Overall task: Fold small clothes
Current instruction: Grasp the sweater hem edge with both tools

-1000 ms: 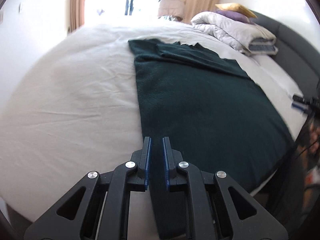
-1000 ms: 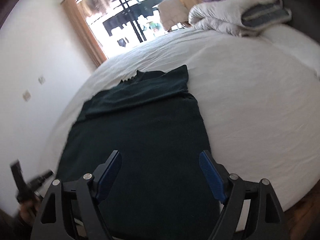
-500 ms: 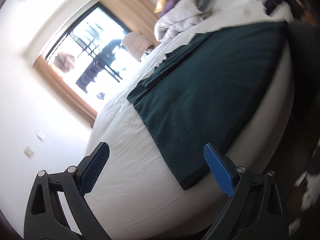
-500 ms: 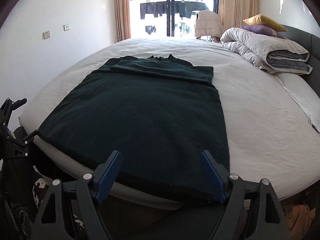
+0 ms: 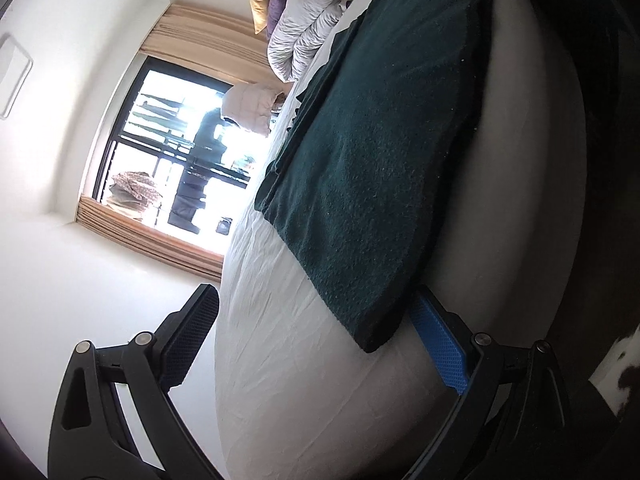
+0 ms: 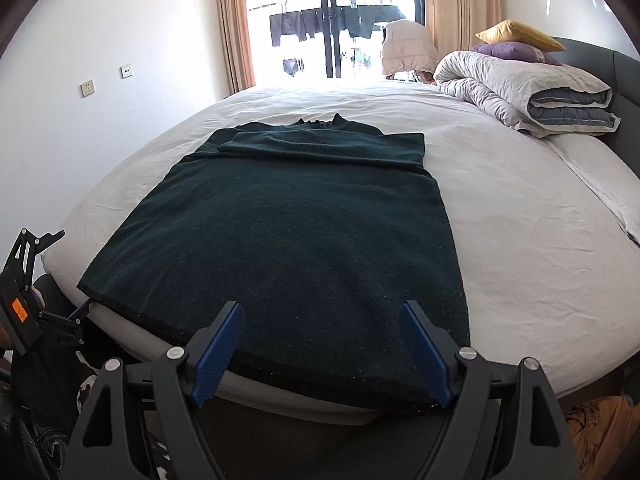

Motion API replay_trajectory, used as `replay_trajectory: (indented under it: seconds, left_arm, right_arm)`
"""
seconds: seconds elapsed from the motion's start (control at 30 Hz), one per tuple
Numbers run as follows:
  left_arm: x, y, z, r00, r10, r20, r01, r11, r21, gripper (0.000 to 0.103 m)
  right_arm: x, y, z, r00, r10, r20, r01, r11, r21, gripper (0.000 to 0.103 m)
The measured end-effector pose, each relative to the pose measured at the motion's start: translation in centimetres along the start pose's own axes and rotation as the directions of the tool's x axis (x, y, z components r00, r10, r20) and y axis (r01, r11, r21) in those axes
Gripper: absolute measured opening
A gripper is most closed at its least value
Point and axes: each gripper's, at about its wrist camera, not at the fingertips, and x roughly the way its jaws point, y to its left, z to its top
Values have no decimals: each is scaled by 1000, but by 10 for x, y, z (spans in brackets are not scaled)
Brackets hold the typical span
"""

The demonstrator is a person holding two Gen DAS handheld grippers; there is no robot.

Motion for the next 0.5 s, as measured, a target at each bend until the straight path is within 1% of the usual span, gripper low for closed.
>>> replay_trajectory:
  seconds: [0.03, 0.1, 0.17, 0.2, 0.27, 0.3, 0.37, 0.43, 0.5]
  left_arm:
    - [2, -1, -1, 1000, 8, 5, -8, 1000, 6, 97]
    - [0, 0, -2, 1000, 14, 13, -14, 1000, 5, 92]
    - [2, 3, -3, 1000, 28, 7, -28, 1000, -5, 79]
    - [5, 7, -2, 999, 37, 2, -37, 999, -10, 76]
    - [10, 12, -2, 999, 46, -5, -46, 999, -14, 60]
    - [12, 15, -1, 999, 50, -2, -50, 999, -15, 55]
    - [14, 22, 3, 999, 44, 19, -43, 999, -27, 40]
    - [10, 27, 8, 998, 29, 54, -27, 999, -41, 34]
    - [7, 27, 12, 997, 10, 81, -8, 1000, -28, 34]
  right_arm:
    - [0, 0, 0, 1000, 0, 2, 0, 1000, 5, 82]
    - [2, 1, 1, 1000, 1, 4, -1, 1000, 12, 82]
    - [2, 1, 1, 1000, -3, 6, 3, 1000, 13, 82]
    - [1, 0, 1, 1000, -5, 8, 5, 1000, 14, 82]
    - [-1, -2, 2, 1000, -12, 13, 12, 1000, 13, 82]
    - [-2, -3, 2, 1000, -16, 15, 16, 1000, 13, 82]
    - [-4, -5, 2, 1000, -24, 20, 23, 1000, 11, 82]
    - [-5, -7, 2, 999, -35, 19, 35, 999, 2, 82]
    - [-7, -7, 2, 998, -55, 16, 55, 998, -26, 81]
